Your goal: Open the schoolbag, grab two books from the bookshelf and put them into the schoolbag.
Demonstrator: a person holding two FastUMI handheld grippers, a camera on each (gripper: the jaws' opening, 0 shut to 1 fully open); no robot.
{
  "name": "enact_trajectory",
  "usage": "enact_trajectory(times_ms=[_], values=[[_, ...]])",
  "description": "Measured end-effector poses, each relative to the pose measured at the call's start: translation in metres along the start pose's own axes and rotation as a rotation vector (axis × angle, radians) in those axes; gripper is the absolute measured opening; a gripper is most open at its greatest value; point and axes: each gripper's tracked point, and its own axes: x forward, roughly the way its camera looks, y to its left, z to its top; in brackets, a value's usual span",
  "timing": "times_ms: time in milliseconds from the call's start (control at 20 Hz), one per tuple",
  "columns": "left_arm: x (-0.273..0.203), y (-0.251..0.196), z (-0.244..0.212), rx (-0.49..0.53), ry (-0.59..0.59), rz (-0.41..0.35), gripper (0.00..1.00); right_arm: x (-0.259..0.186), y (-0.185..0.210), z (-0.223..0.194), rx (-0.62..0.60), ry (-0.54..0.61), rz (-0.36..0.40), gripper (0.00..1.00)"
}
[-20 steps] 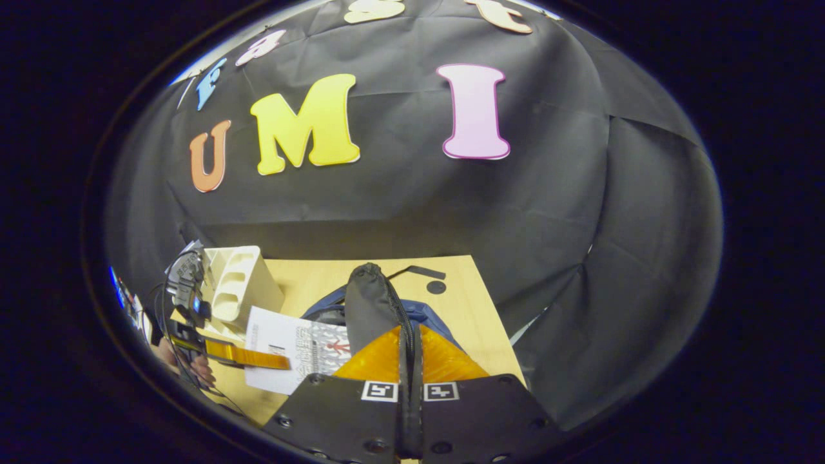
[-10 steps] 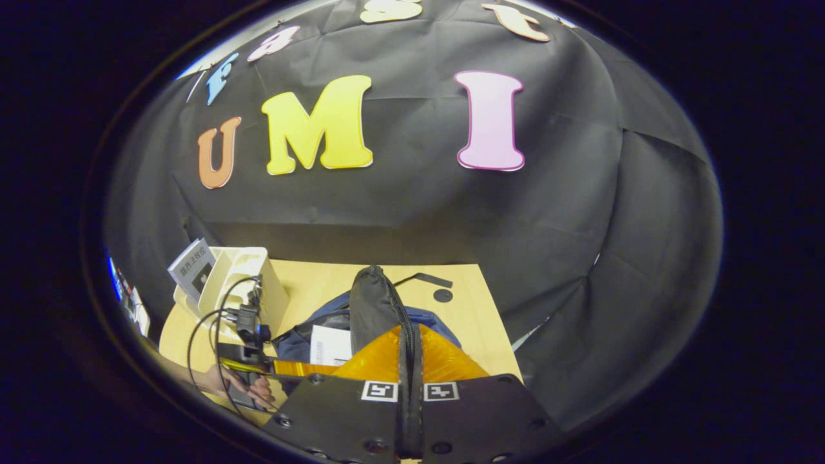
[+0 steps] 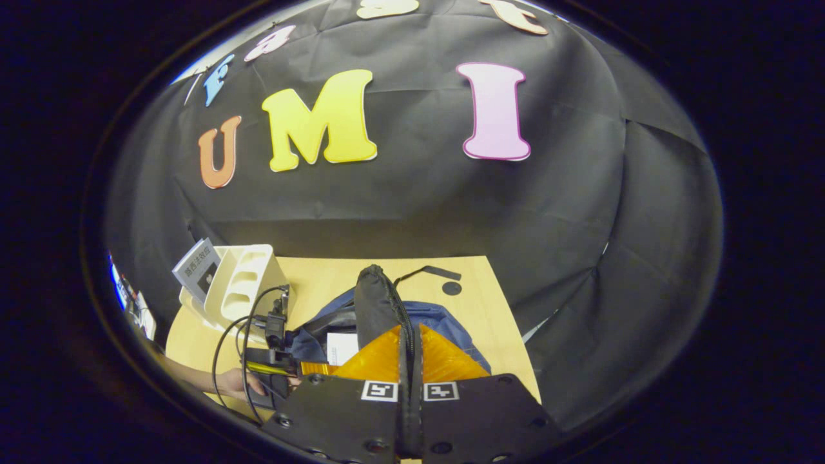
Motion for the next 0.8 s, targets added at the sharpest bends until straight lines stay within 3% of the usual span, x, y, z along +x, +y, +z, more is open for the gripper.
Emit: enact_trajectory(times_ms=[50, 100, 150, 200, 300, 350, 450, 800], values=[[0.000, 0.007, 0.001, -0.007, 0.010, 0.041, 0.71, 0.001, 0.002, -0.001, 0.000, 0.001, 0.002, 0.00], [0.000, 0.012, -0.002, -0.016, 0.023, 0.073, 0.77, 0.001, 0.003, -0.001, -0.002, 0.000, 0.005, 0.00], [-0.004, 0.015, -0.003, -0.036, 0.039, 0.089, 0.92, 0.002, 0.004, -0.002, -0.004, 0.000, 0.007, 0.00], [-0.006, 0.018, -0.005, -0.039, 0.051, 0.123, 0.82, 0.002, 0.006, -0.002, -0.007, -0.001, 0.008, 0.00], [-0.016, 0.019, -0.007, -0.017, 0.067, 0.198, 0.81, 0.003, 0.010, -0.002, -0.016, 0.000, 0.014, 0.00], [-0.025, 0.018, -0.008, 0.006, 0.071, 0.238, 0.83, 0.004, 0.011, -0.002, -0.019, -0.002, 0.016, 0.00], [-0.048, 0.012, -0.006, 0.077, 0.076, 0.305, 1.00, 0.004, 0.014, -0.003, -0.028, -0.005, 0.018, 0.00], [-0.145, -0.019, 0.022, 0.359, 0.004, 0.501, 0.96, 0.005, 0.025, -0.006, -0.038, -0.016, 0.025, 0.00]])
